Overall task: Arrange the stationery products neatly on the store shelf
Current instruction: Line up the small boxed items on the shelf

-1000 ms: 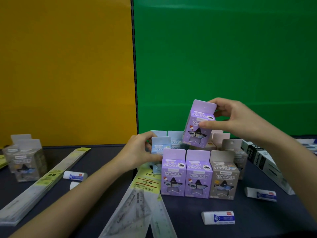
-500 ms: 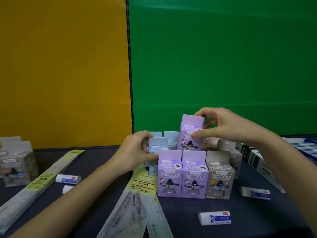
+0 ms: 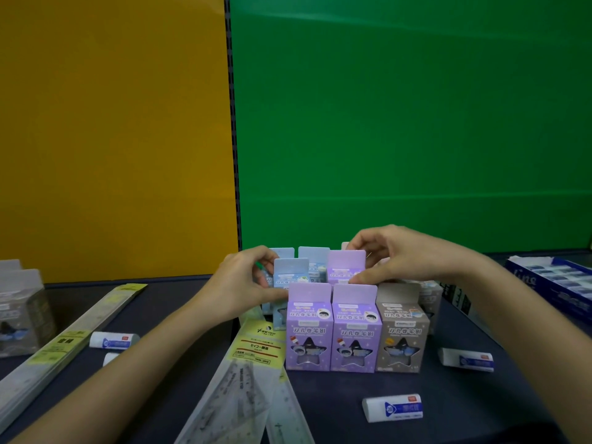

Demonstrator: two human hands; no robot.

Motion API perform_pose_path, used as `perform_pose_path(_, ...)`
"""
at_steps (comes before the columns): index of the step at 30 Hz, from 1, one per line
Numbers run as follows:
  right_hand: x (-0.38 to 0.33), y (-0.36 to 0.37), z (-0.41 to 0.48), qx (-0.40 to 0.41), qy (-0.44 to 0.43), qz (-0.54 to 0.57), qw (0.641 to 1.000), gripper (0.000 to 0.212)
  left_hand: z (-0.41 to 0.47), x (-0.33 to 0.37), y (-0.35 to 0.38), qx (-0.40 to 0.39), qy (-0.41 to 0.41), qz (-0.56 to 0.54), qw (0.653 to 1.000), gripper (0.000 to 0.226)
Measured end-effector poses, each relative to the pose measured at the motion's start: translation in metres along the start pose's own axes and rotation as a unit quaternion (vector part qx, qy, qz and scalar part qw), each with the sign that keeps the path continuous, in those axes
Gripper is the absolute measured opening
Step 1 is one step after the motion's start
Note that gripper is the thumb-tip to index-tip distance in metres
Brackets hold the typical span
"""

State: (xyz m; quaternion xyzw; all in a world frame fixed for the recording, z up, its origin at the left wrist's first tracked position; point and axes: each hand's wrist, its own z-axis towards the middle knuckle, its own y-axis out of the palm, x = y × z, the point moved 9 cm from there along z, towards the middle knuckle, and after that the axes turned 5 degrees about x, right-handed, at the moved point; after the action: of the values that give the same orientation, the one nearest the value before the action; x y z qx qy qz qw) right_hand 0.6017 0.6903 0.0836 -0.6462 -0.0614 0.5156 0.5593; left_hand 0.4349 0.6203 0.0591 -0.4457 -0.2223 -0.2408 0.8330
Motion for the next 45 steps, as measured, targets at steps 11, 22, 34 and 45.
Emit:
perform_pose_path(11, 0.004, 0.021, 0.008, -0.073, 0.004, -0.057, 0.996, 0.021, -0.002, 0.0, -0.002, -0.005, -0.004, 0.011, 1.0, 0.038)
perform_pose_path(22, 0.002, -0.006, -0.003, -0.02, 0.02, 0.013, 1.0, 0.025, -0.001, 0.005, -0.01, -0.008, 0.001, 0.029, 1.0, 0.043)
perform_pose_path(34, -0.053, 0.003, -0.025, 0.054, -0.111, -0.086, 0.989, 0.028, -0.048, 0.001, -0.006, -0.077, 0.016, 0.13, 0.988, 0.037)
perform_pose_path(45, -0.057, 0.046, -0.013, 0.018, -0.14, -0.253, 0.957, 0.063, -0.097, -0.02, 0.028, -0.176, -0.034, 0.242, 0.954, 0.091)
